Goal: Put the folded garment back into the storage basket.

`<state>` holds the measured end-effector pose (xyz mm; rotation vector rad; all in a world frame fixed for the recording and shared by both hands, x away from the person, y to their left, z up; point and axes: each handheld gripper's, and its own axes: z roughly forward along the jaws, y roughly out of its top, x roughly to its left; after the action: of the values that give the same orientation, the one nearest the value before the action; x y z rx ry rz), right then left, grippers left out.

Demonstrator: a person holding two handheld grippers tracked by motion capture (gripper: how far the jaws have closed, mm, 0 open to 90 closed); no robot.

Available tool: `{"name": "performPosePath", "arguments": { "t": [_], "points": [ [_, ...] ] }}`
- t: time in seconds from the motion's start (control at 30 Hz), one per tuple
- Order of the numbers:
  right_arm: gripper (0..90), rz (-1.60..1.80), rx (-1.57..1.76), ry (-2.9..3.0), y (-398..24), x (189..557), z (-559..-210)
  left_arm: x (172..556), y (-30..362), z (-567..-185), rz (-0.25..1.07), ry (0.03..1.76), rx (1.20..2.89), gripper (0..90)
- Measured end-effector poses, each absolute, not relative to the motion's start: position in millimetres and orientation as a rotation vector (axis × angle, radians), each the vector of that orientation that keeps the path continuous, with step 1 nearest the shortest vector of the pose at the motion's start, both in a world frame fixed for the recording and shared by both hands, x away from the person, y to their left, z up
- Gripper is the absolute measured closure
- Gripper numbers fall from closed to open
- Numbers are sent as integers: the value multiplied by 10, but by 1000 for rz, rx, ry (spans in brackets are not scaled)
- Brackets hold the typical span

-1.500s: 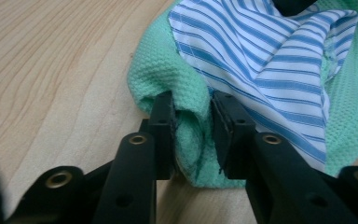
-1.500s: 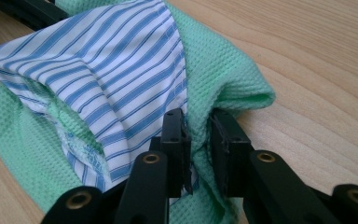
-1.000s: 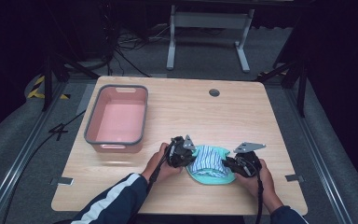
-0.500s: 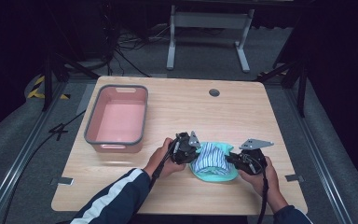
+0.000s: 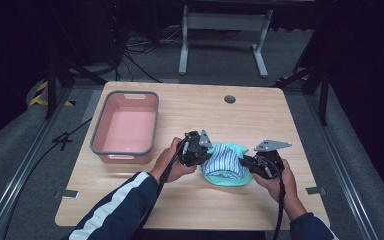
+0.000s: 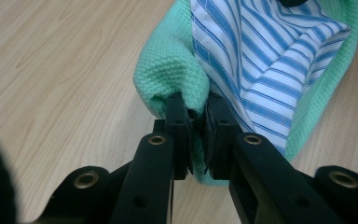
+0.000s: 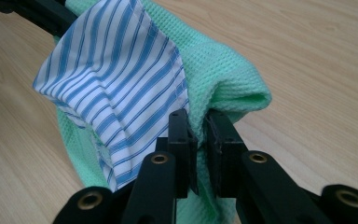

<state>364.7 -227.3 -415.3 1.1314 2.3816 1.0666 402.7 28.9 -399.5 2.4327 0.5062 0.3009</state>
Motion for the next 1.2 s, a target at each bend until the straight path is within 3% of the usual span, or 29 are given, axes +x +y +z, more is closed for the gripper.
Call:
{"name": "performPosePath", "arguments": {
  "t": [1.2],
  "points": [
    [808, 1089, 922, 2382, -1425, 3997, -3457, 4166, 1054, -3381, 455, 595, 2370, 819]
  ]
}}
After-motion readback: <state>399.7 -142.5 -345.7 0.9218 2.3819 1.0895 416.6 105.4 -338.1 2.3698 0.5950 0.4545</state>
